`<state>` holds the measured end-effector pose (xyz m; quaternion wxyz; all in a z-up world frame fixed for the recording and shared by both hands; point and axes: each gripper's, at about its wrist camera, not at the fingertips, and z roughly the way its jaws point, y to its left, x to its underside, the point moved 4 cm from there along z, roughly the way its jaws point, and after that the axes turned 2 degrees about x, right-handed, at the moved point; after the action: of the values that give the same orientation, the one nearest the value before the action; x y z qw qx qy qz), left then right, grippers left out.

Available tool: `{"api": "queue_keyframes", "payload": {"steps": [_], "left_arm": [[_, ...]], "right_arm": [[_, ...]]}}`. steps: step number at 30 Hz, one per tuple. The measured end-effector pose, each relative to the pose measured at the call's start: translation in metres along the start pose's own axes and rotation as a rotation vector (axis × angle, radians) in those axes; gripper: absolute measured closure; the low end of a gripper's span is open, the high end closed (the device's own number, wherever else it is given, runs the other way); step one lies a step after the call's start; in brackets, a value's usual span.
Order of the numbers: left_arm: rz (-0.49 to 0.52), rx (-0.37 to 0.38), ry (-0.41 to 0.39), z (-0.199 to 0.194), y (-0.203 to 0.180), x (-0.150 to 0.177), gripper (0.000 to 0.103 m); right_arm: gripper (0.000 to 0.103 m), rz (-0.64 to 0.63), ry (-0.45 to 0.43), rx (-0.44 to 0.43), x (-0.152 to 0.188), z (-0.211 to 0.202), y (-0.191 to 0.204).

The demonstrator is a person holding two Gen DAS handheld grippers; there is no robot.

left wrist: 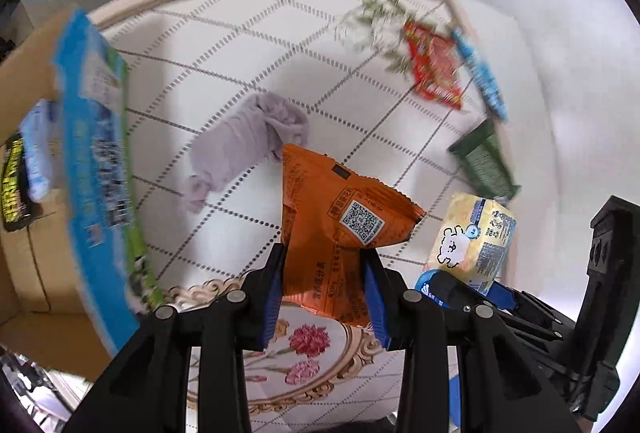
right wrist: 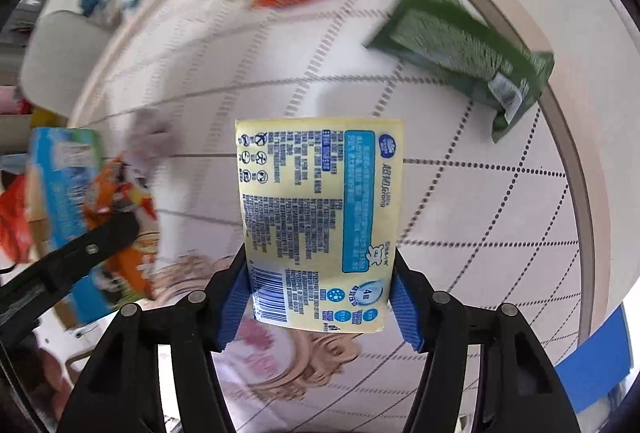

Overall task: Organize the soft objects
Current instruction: 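Carry both packets into the box and open both tools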

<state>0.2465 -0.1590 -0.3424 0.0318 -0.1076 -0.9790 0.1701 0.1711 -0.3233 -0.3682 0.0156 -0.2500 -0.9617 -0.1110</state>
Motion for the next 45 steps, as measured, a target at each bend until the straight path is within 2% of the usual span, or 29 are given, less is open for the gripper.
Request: {"api": "queue_keyframes", "payload": {"steps": [3, 6, 10, 13, 15, 18, 24, 28, 33, 39, 41, 43, 45], "left_arm": [[-0.019, 0.025, -0.054, -0.037, 0.011, 0.003, 0.069], [-0.048, 0.036, -0.119, -0.079, 0.030, 0.004, 0.069], [-0.096, 0.014, -0.201, -0.132, 0.080, 0.010, 0.069], [-0.146, -0.019, -0.240, -0.157, 0.126, 0.012, 0.069], [-0.179, -0.058, -0.254, -0.169, 0.162, 0.013, 0.069], [-0.225, -0.111, -0.251, -0.175, 0.211, 0.017, 0.069], [-0.311, -0.177, -0.199, -0.156, 0.310, 0.007, 0.069], [-0.341, -0.198, -0.163, -0.136, 0.356, -0.009, 0.069], [-0.350, -0.217, -0.113, -0.114, 0.384, -0.031, 0.069], [-0.336, -0.221, -0.063, -0.098, 0.391, -0.043, 0.068], [-0.340, -0.246, -0.041, -0.097, 0.392, -0.043, 0.063], [-0.346, -0.232, -0.050, -0.101, 0.391, -0.040, 0.058], [-0.353, -0.208, -0.051, -0.103, 0.392, -0.038, 0.058]], "right_arm": [[0.038, -0.050, -0.046, -0.065, 0.003, -0.033, 0.026], [0.038, -0.132, -0.080, -0.127, 0.009, -0.063, 0.067], [0.038, -0.251, -0.103, -0.188, 0.023, -0.082, 0.137], [0.038, -0.327, -0.107, -0.203, 0.038, -0.089, 0.188], [0.039, -0.379, -0.106, -0.199, 0.047, -0.077, 0.238], [0.038, -0.429, -0.104, -0.167, 0.054, -0.060, 0.288], [0.038, -0.475, -0.093, -0.048, 0.055, -0.009, 0.359], [0.038, -0.499, -0.088, 0.049, 0.051, 0.025, 0.380], [0.038, -0.518, -0.070, 0.154, 0.039, 0.066, 0.391], [0.038, -0.510, -0.069, 0.240, 0.030, 0.089, 0.391], [0.037, -0.504, -0.055, 0.262, 0.027, 0.094, 0.390], [0.035, -0.495, -0.062, 0.262, 0.026, 0.093, 0.389], [0.027, -0.476, -0.074, 0.245, 0.026, 0.086, 0.389]]}}
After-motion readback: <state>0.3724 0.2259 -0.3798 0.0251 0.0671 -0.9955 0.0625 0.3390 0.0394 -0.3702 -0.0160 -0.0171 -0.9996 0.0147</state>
